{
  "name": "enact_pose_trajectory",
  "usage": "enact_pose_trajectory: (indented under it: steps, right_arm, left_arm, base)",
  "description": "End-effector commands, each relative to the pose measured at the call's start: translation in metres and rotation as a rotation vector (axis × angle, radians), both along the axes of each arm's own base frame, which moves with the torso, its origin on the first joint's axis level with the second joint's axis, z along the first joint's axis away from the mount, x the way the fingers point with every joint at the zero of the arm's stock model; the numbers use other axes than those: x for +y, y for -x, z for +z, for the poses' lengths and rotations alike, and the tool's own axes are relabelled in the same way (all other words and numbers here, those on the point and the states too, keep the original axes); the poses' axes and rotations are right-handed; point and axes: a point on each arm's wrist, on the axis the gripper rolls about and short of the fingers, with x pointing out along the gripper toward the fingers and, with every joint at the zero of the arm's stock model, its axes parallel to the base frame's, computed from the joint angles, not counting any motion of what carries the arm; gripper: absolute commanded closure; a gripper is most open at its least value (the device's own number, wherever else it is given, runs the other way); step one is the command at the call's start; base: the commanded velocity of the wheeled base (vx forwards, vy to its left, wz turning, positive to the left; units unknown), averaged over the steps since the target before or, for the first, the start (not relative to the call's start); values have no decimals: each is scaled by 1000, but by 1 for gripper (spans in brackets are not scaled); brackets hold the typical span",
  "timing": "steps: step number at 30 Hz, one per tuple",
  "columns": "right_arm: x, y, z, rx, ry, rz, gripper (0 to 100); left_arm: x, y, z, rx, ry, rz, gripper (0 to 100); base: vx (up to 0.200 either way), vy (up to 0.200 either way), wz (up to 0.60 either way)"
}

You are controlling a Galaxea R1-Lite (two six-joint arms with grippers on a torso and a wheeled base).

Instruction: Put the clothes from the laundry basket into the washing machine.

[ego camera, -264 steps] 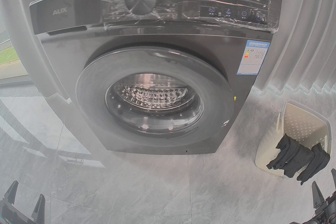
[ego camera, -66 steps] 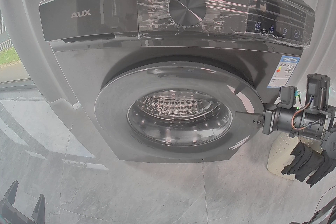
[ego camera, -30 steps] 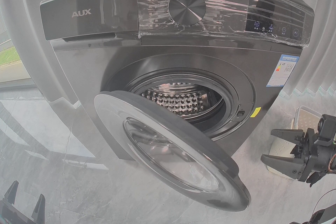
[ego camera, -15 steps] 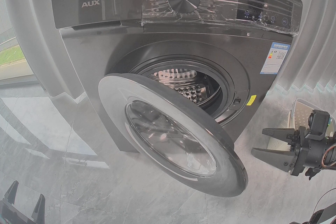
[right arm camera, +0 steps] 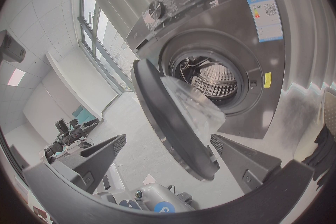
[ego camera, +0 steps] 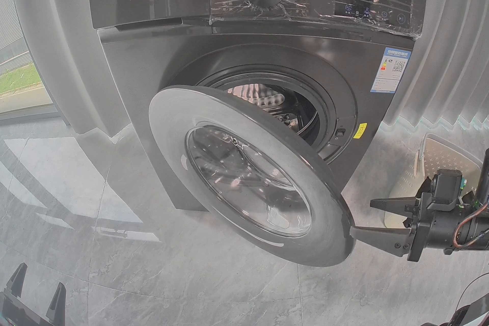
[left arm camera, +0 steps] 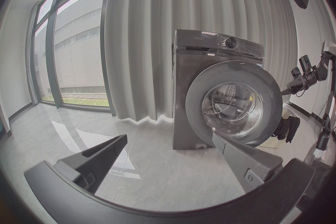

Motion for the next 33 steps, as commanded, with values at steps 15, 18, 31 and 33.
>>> enact_pose_trajectory:
  steps: [15,18,31,33]
  right_arm:
    - [24,12,-28,126,1,128,0]
    - [24,12,-25,106,-17,124,0]
    - [37,-15,-36,129,13,41,0]
    - [41,-20,-38,134,5,31,0]
  left_arm:
    - [0,0,-5,0,0,0,0]
    - [0,0,-5,0,0,0,0]
    - [0,0,-5,0,0,0,0]
    - [0,0,-5,0,0,0,0]
  base:
    - [0,0,0]
    - [0,0,0]
    - [-15,0,0]
    - [-200,0,0]
